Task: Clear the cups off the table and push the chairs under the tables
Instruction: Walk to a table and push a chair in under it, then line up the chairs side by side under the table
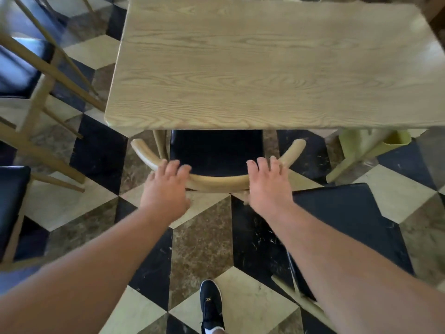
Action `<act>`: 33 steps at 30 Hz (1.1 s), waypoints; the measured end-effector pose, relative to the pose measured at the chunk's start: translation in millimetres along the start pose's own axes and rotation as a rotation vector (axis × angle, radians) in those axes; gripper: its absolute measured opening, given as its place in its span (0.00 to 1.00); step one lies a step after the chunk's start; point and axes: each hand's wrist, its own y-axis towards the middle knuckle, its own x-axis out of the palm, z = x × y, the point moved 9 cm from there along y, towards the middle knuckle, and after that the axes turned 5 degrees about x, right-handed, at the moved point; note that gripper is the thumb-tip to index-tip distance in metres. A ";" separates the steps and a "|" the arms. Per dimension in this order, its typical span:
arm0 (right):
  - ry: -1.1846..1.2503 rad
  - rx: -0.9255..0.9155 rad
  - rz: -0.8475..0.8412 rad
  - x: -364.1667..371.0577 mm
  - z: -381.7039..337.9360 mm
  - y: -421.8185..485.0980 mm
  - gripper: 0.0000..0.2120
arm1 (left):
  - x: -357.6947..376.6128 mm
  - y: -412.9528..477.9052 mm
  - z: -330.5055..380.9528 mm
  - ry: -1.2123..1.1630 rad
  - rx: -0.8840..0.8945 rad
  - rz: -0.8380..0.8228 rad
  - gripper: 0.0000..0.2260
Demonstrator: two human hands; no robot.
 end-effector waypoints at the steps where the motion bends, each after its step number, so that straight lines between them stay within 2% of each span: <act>1: 0.047 -0.007 0.002 0.2 -3.1 -23.6 0.44 | 1.6 -23.8 17.4 -0.062 0.052 0.022 0.39; 4: 0.131 -0.092 0.008 -3.3 0.8 -95.9 0.41 | 2.5 -92.5 54.5 -0.122 0.141 0.073 0.38; 8: 0.117 -0.104 -0.056 -14.3 47.6 -191.7 0.24 | -5.8 -167.6 95.8 -0.146 0.150 0.081 0.34; 10: 0.088 -0.077 -0.052 -20.7 77.5 -227.3 0.19 | -10.5 -190.5 120.1 -0.165 0.161 0.070 0.32; 15: 0.147 0.029 -0.086 -20.6 147.2 -307.1 0.10 | 0.8 -232.6 198.5 -0.199 0.221 -0.029 0.15; 18: 0.163 0.074 -0.154 -6.1 184.2 -343.8 0.10 | 17.7 -252.7 249.9 -0.214 0.269 -0.062 0.09; 23: 0.124 0.101 -0.152 18.1 247.5 -381.3 0.08 | 48.8 -264.6 338.3 -0.218 0.370 -0.096 0.11; 26: 0.141 0.098 -0.109 28.9 293.4 -392.6 0.09 | 56.3 -253.6 394.9 -0.231 0.422 -0.084 0.19; 33: 0.194 0.055 -0.158 83.9 418.2 -398.3 0.25 | 91.9 -211.7 511.3 -0.113 0.459 -0.158 0.34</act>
